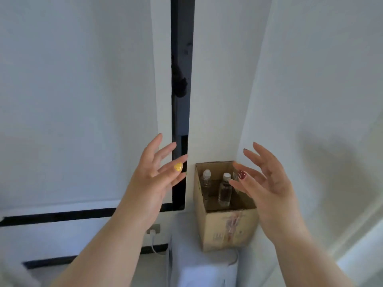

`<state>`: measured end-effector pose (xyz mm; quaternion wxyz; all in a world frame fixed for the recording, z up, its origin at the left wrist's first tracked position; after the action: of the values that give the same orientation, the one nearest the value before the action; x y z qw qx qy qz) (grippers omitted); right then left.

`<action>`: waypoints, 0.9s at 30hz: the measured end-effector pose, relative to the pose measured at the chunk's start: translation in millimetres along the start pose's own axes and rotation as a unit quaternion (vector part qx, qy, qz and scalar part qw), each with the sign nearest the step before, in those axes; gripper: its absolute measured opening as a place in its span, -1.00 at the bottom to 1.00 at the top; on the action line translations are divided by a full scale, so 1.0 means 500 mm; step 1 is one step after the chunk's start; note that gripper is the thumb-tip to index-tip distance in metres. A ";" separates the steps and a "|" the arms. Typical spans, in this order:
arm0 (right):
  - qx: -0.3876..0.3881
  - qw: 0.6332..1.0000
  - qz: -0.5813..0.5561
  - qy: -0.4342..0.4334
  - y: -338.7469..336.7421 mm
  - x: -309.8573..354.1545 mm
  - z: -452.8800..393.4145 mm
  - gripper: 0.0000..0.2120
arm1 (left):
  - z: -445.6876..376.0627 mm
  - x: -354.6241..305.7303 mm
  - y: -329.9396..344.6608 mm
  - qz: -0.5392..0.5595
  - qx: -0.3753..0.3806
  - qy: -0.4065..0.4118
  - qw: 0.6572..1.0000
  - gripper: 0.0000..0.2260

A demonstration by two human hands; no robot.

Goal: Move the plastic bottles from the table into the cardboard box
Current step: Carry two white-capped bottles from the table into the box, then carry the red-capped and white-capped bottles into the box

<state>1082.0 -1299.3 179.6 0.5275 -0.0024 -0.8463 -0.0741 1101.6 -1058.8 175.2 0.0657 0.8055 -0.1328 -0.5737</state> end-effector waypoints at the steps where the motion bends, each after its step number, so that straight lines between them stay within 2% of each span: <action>1: 0.007 0.999 -0.038 0.008 0.006 0.024 0.037 -0.44 | 0.048 -0.024 0.002 0.031 -0.006 -0.005 0.999 -0.34; 5: 0.036 0.986 -0.152 0.059 0.035 0.127 0.205 -0.47 | 0.256 -0.108 0.014 0.091 -0.016 -0.024 0.995 -0.36; 9: 0.075 0.967 -0.226 0.089 0.070 0.235 0.361 -0.46 | 0.438 -0.203 0.023 0.129 -0.017 -0.038 0.991 -0.52; 18: 0.117 0.970 -0.207 0.048 0.182 0.437 0.668 -0.39 | 0.761 -0.416 -0.013 0.102 -0.001 0.004 0.995 -0.53; 21: 0.107 0.986 -0.127 0.001 0.217 0.495 0.785 -0.34 | 0.881 -0.478 -0.046 -0.027 -0.003 0.054 0.998 -0.49; 23: 0.097 0.993 -0.033 -0.051 0.244 0.541 0.874 -0.44 | 0.971 -0.523 -0.070 -0.150 -0.003 0.097 0.984 -0.49; 25: 0.091 0.991 0.053 -0.083 0.283 0.578 0.983 -0.48 | 1.077 -0.564 -0.100 -0.268 0.009 0.123 0.956 -0.47; 27: 0.083 0.984 0.118 -0.100 0.314 0.612 1.076 -0.42 | 1.169 -0.599 -0.119 -0.383 0.017 0.154 0.911 -0.44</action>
<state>479.0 -1098.0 239.8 0.4437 -0.0657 -0.8917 0.0600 467.8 -888.2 236.7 -0.1531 0.8740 0.1877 -0.4212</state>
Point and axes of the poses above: each hand's wrist, its own z-axis away from the middle knuckle, its own y-axis out of the palm, x = y × z, the point moved 6 cm from there along -z, towards the middle knuckle, and after that the axes turned 1 degree about -z, right-handed, at the moved point
